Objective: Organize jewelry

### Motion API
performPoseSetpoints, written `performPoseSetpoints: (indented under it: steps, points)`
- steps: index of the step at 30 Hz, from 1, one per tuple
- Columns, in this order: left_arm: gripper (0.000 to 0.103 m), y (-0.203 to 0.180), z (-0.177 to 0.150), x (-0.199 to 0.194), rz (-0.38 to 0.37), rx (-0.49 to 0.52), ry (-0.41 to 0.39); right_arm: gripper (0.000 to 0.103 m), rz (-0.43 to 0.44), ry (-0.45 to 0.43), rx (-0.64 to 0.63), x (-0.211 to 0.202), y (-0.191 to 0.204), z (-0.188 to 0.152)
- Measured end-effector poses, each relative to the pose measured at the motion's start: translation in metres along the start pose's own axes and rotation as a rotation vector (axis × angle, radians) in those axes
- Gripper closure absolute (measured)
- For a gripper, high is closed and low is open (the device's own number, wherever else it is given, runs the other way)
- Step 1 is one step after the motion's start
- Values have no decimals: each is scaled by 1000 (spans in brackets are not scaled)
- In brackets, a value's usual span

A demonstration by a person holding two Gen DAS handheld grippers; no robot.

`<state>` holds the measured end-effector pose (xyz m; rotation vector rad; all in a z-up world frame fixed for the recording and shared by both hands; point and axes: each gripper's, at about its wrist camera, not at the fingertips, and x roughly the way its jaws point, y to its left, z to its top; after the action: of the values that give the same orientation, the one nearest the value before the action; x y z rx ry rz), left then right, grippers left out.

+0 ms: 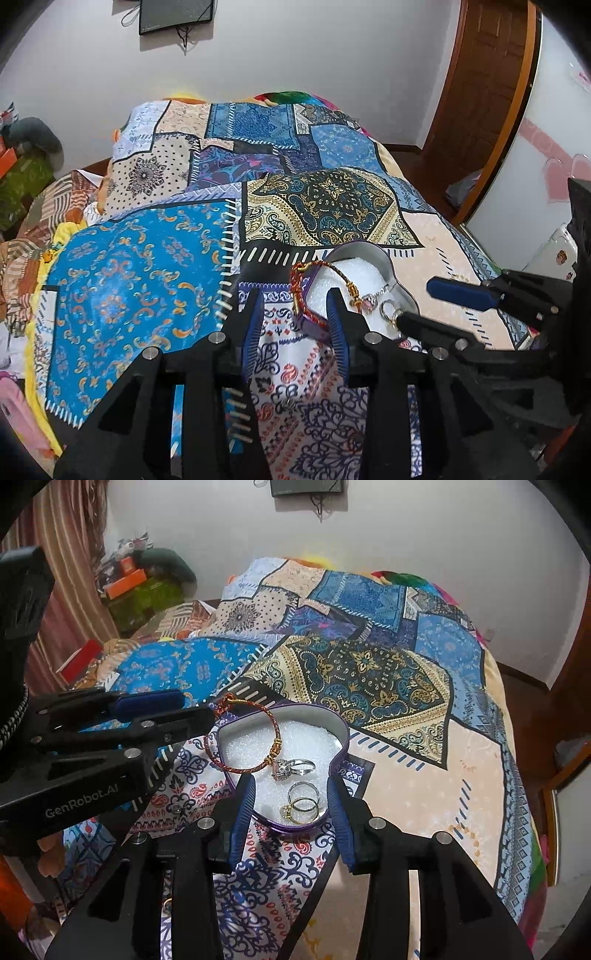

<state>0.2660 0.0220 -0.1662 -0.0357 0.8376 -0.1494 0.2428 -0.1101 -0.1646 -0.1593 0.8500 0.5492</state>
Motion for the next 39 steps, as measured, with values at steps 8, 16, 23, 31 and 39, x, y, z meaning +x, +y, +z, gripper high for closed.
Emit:
performPoseSetpoints:
  steps: [8,16,23,31,39]
  points:
    - [65,-4,-11,-33,18,23,-32,66,-30,-38,0,-26,3,-2]
    - [59,-4,-25,-57,41,29,-49,66,-45,-67,1,-49,7,-9]
    - [58,2,-45,-61,50,24,-17,66,-45,-60,-11,-56,17,-23]
    - [58,1,-73,-59,47,43,31,66,-21,3,-25,-44,28,-43]
    - [58,8,-95,-54,53,37,82,66,38,84,-27,-24,44,-62]
